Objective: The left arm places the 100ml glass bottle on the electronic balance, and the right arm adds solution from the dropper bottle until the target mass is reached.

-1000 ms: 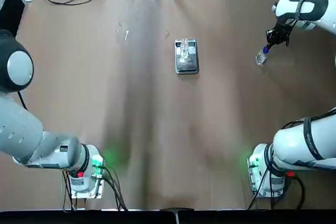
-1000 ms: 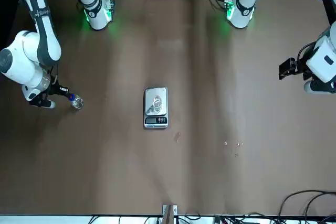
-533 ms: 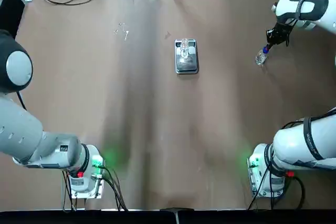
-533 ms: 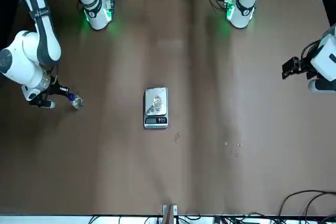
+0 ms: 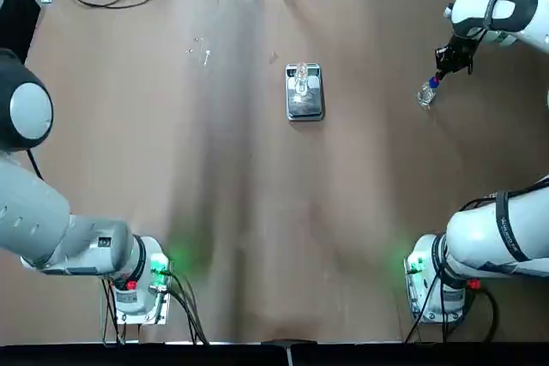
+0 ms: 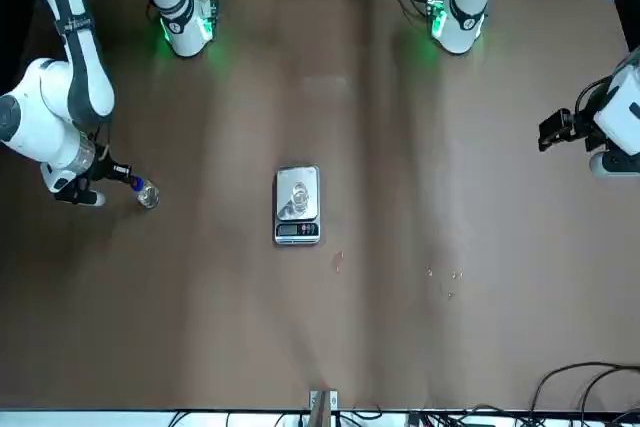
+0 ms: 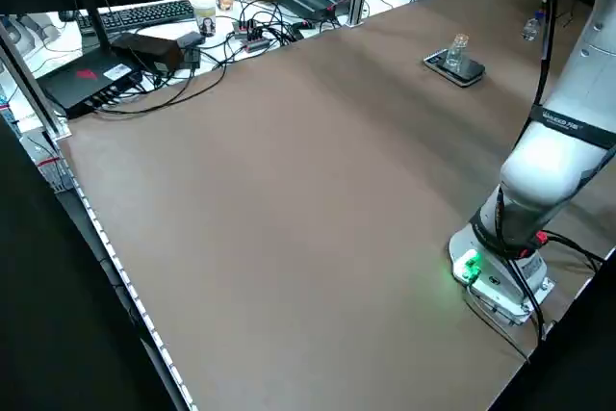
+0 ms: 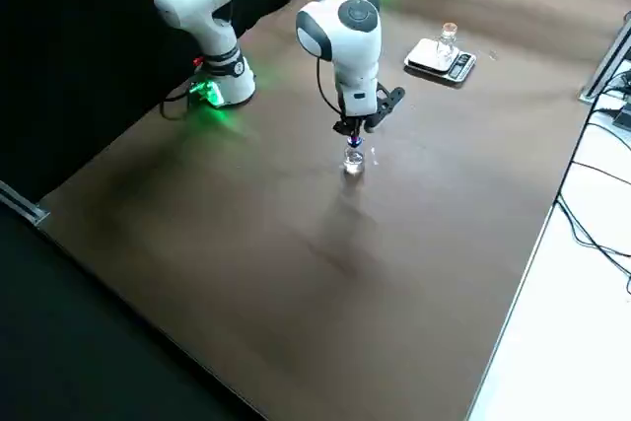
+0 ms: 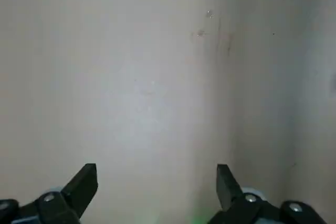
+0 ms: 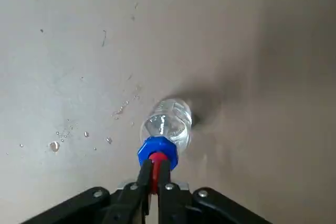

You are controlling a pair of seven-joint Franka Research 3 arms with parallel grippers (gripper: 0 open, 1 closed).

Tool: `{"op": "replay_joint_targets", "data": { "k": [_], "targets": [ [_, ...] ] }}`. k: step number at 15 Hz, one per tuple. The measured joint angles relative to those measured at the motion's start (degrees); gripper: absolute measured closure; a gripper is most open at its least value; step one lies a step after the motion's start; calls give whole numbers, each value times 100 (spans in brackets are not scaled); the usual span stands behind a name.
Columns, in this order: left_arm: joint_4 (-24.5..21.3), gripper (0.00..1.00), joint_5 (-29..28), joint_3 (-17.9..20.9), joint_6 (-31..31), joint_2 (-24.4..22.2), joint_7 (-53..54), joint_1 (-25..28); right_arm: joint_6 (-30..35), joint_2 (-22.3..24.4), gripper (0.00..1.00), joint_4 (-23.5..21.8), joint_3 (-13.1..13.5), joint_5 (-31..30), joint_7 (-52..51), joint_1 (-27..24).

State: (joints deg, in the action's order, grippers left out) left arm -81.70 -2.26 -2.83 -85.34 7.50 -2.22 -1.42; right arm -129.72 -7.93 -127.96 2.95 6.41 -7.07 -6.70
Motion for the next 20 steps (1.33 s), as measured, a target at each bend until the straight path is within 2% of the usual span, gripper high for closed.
{"op": "replay_joint_targets", "data": {
  "k": [20],
  "targets": [
    [0, 0, 0, -11, 0, 0, 0, -1, 40, 28, 89, 185, 47, 0, 0, -3]
  ]
}}
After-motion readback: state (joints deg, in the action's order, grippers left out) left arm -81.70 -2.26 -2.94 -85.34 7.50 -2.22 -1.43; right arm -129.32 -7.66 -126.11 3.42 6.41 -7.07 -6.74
